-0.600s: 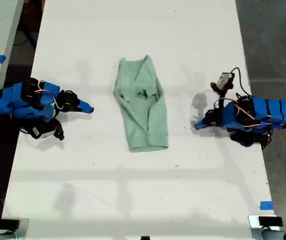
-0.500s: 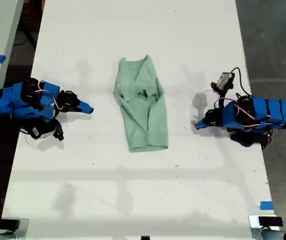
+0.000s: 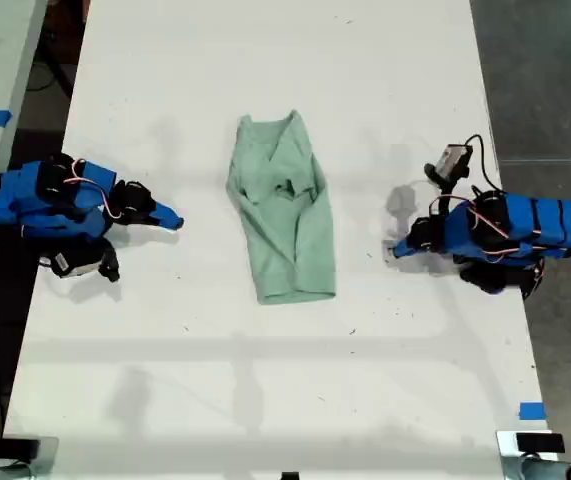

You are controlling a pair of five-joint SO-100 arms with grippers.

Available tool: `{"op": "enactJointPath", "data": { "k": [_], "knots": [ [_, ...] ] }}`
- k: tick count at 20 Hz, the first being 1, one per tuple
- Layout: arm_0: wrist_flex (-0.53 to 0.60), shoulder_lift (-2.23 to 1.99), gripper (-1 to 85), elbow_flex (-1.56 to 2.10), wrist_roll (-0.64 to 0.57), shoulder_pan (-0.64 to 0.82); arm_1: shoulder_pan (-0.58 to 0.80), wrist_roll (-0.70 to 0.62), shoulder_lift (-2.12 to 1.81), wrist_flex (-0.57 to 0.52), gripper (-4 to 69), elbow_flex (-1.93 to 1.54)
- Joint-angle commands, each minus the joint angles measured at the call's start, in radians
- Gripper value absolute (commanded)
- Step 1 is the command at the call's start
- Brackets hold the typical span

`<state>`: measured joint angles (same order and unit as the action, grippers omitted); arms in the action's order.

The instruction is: Fold t shirt

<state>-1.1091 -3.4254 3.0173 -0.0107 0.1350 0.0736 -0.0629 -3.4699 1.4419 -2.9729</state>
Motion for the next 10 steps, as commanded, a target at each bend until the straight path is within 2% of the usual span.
{"op": "enactJointPath", "data": {
  "k": [1,3,5,6,7,8,10],
  "knots": [
    [0.061,0.472,0.0,-0.38,0.052,-0.08,-0.023,0.044,0.204,0.009,-1.5,0.256],
    [0.003,0.874,0.0,-0.746,0.074,-0.133,-0.049,0.04,0.497,-0.052,-1.5,0.471],
    [-0.12,1.235,0.0,-1.123,0.094,-0.172,-0.087,0.046,0.785,-0.1,-1.7,0.672],
    [-0.161,1.374,3.8,-1.275,0.086,-0.184,-0.106,0.046,0.913,-0.114,-1.5,0.769],
    [-0.184,1.479,14.0,-1.382,0.084,-0.195,-0.12,0.048,1.026,-0.117,-0.3,0.857],
    [-0.183,1.557,17.7,-1.442,0.084,-0.204,-0.133,0.048,1.131,-0.118,1.5,0.94],
    [-0.169,1.694,18.1,-1.519,0.077,-0.218,-0.15,0.028,1.296,-0.129,5.2,1.074]
  ]
}}
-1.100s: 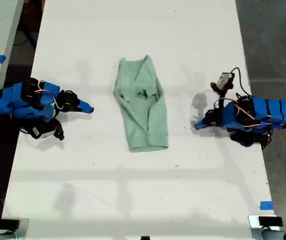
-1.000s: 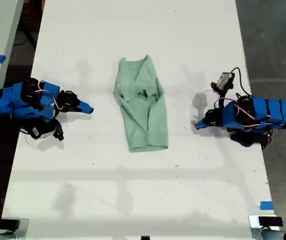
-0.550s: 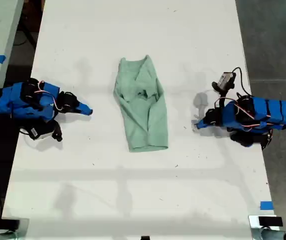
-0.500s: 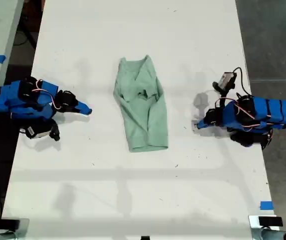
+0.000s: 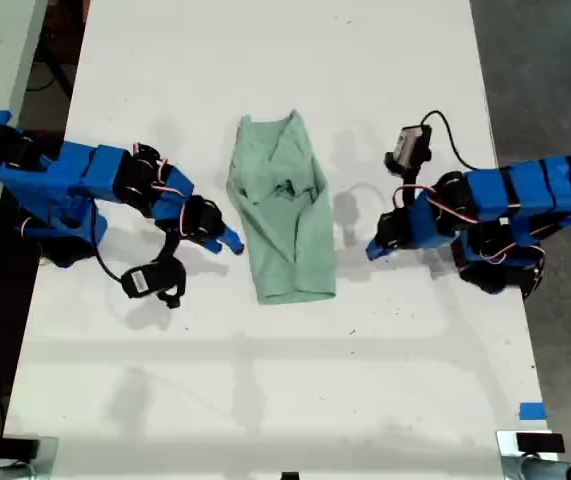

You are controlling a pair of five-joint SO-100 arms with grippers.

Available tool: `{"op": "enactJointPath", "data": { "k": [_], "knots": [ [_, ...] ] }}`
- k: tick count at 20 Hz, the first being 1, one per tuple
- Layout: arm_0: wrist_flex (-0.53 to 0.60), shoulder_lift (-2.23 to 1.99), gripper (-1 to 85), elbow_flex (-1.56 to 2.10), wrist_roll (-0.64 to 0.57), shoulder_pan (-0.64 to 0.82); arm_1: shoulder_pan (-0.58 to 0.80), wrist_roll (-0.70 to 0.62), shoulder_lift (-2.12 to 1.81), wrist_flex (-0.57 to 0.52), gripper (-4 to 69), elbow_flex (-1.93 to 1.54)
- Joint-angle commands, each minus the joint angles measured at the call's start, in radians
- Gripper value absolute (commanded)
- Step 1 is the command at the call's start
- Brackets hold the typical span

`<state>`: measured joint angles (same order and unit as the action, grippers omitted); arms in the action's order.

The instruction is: Fold t shirt

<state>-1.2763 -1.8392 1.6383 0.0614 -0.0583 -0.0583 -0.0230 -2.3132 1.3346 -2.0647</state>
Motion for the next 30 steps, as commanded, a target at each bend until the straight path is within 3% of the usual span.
{"op": "enactJointPath", "data": {
  "k": [1,6,10,14,26,28,29,30],
  "knots": [
    [0.003,0.176,18.2,-0.181,0.005,-0.035,-0.021,-0.018,0.221,-0.011,7.6,0.232],
    [-0.008,0.546,19.4,-0.439,0.003,-0.06,-0.035,-0.038,0.443,-0.038,17.0,0.385],
    [-0.005,0.756,18.8,-0.592,0.002,-0.054,-0.043,-0.051,0.525,-0.043,16.3,0.436],
    [-0.012,0.845,0.0,-0.615,0.026,-0.058,-0.051,-0.048,0.557,-0.043,15.4,0.442],
    [-0.034,0.853,0.0,-0.62,0.034,-0.061,-0.072,-0.078,0.896,-0.103,15.0,0.643],
    [-0.043,0.847,0.0,-0.62,0.037,-0.064,-0.081,-0.075,0.963,-0.104,13.7,0.664],
    [-0.048,0.842,0.0,-0.62,0.038,-0.071,-0.084,-0.069,0.985,-0.104,9.7,0.663],
    [-0.049,0.836,0.0,-0.62,0.04,-0.077,-0.089,-0.058,1.002,-0.101,1.0,0.661]
  ]
}}
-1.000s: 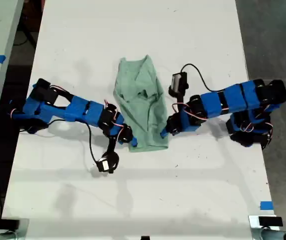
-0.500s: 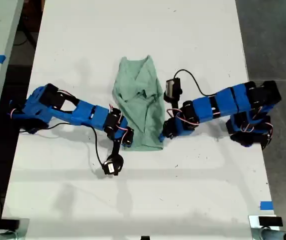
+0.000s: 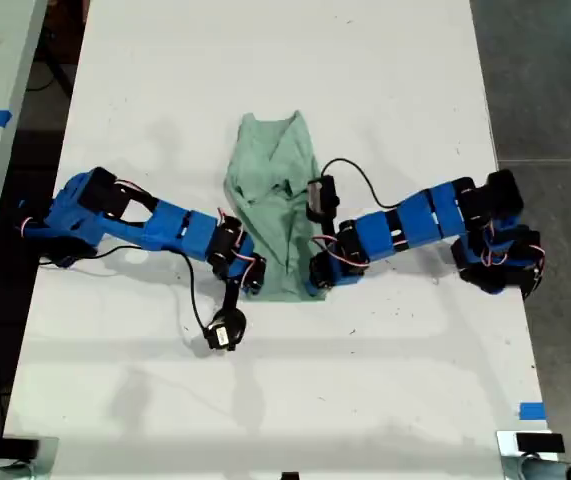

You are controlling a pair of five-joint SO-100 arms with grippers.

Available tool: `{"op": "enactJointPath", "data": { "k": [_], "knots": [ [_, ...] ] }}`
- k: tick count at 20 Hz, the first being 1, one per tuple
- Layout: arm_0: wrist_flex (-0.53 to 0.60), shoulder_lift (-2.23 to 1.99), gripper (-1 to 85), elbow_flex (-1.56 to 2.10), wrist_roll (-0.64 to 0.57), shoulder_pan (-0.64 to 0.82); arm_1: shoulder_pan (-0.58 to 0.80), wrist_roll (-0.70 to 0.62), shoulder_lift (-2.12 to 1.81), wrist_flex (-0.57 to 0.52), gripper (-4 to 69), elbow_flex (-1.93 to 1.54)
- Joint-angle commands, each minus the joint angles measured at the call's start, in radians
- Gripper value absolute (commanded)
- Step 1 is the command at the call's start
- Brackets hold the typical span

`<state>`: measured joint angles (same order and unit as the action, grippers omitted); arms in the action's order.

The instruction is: Fold t shirt

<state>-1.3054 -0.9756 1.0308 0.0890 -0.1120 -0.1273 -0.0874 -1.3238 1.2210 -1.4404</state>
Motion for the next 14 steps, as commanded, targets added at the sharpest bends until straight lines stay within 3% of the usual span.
{"op": "enactJointPath", "data": {
  "k": [1,3,6,10,14],
  "knots": [
    [-0.025,-0.038,0.0,-0.012,0.017,-0.035,-0.032,0.017,0.021,0.014,-1.7,0.037],
    [-0.032,-0.08,0.0,-0.012,0.037,-0.075,-0.075,0.044,0.043,0.081,-1.7,0.14],
    [-0.057,-0.195,0.0,-0.014,0.055,-0.12,-0.127,0.026,0.129,0.321,-1.7,0.563],
    [-0.149,-0.456,0.0,-0.011,0.02,-0.055,-0.037,-0.075,-0.144,0.256,-1.7,0.54],
    [-0.259,-0.647,0.0,0.028,-0.066,0.132,0.132,-0.176,-0.365,0.166,-1.7,0.422]
  ]
}}
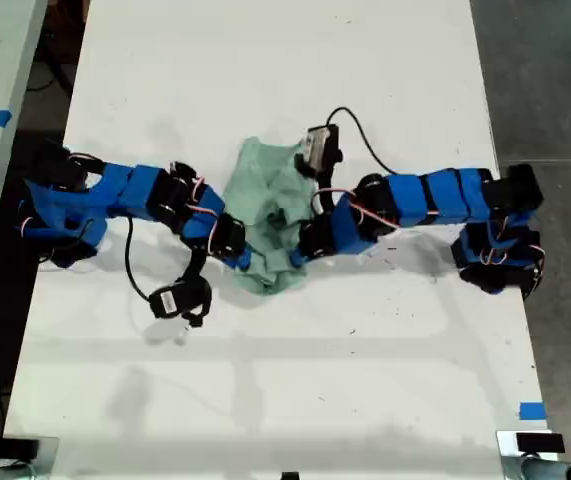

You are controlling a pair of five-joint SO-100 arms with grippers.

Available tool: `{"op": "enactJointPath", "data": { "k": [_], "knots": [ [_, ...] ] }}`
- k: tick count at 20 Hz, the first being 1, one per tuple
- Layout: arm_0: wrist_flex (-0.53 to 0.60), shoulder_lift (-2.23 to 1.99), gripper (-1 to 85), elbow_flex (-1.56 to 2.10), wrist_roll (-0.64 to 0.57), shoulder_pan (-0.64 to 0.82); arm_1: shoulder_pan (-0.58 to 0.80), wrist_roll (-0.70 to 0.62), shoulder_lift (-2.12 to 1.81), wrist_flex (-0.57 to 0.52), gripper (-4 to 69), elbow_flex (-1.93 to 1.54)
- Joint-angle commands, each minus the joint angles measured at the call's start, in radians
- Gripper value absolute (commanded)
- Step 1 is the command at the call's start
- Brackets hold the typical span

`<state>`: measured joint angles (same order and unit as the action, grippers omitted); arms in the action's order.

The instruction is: Fold t shirt

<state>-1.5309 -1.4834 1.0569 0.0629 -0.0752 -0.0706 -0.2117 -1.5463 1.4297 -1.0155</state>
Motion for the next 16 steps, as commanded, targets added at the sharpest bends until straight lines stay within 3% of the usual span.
{"op": "enactJointPath", "data": {
  "k": [1,7,10,16],
  "knots": [
    [-0.052,-0.179,0.0,0.018,-0.063,0.156,0.12,-0.081,-0.173,-0.061,-1.7,-0.017],
    [-0.054,-0.238,0.0,0.11,-0.183,0.523,0.399,-0.202,-0.21,-0.133,-1.6,-0.074],
    [0.069,-0.063,0.0,0.078,-0.164,0.534,0.505,-0.199,-0.124,-0.193,-1.6,-0.115],
    [0.143,0.255,0.0,0.025,-0.225,0.721,0.666,-0.267,0.184,-0.233,-0.5,-0.044]
  ]
}}
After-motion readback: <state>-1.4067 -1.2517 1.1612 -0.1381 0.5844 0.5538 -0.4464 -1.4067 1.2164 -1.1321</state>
